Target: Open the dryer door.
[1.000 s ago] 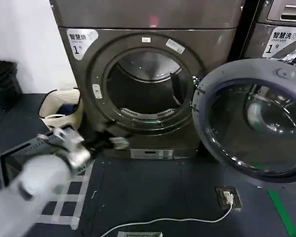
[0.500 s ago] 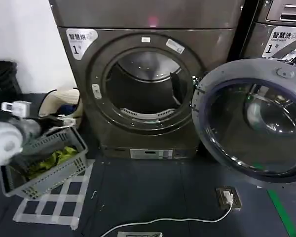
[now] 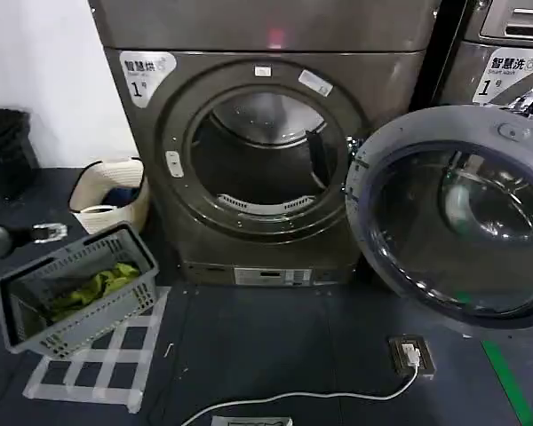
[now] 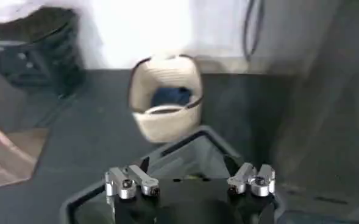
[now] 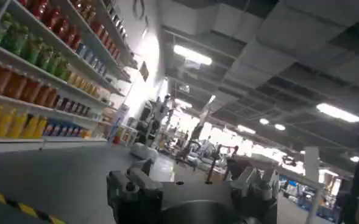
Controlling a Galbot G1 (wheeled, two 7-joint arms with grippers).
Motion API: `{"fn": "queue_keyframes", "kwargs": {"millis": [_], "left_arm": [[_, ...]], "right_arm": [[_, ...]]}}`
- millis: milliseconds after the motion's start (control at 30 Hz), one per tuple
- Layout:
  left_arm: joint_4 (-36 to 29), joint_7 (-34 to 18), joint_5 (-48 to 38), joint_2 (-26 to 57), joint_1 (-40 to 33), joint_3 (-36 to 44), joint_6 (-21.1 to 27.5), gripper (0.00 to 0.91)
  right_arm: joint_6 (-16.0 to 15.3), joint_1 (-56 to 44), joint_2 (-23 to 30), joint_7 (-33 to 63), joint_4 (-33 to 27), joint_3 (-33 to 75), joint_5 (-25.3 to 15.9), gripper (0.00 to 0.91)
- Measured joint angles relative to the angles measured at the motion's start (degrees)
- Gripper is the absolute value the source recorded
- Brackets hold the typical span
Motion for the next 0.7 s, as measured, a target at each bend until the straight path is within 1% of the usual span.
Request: {"fn": "queue_keyframes", "kwargs": {"millis": [133,267,400,533,567,700], "left_arm": [[0.81,0.02,-2.91,2.85,1.96,-0.34,0.00,0.907],[-0.79,-1.09,-9.33,7.74,6.38,-2.65,-0.02,0.907],[-2.86,-6.28,-17.90,13.09,12.28,-4.69,-0.02,0.907],[-4.04,-10.33,-25.76,15.52,15.93,-5.67,-0.03,0.907],[-4.36,-11.50,-27.77,15.51,16.14,-5.67,-0.02,0.907],[-5.49,-13.56,-30.31,14.01,14.90,-4.68,-0.02,0.907]], "right_arm": [[1.45,0.28,-0.01,-0.09,-0.30,-0.14,0.15,0.907],[2.01,0.96,0.09,-0.34,-0.30,-0.62,0.02,0.907],[2.90,1.30,0.63,-0.44,-0.64,-1.42,-0.33,0.907],[3.62,1.37,0.98,-0.48,-0.67,-2.04,-0.51,0.907],[3.77,1.39,1.05,-0.48,-0.56,-2.16,-0.56,0.907],[4.15,1.57,1.55,-0.48,0.00,-2.98,-1.55,0.907]]}}
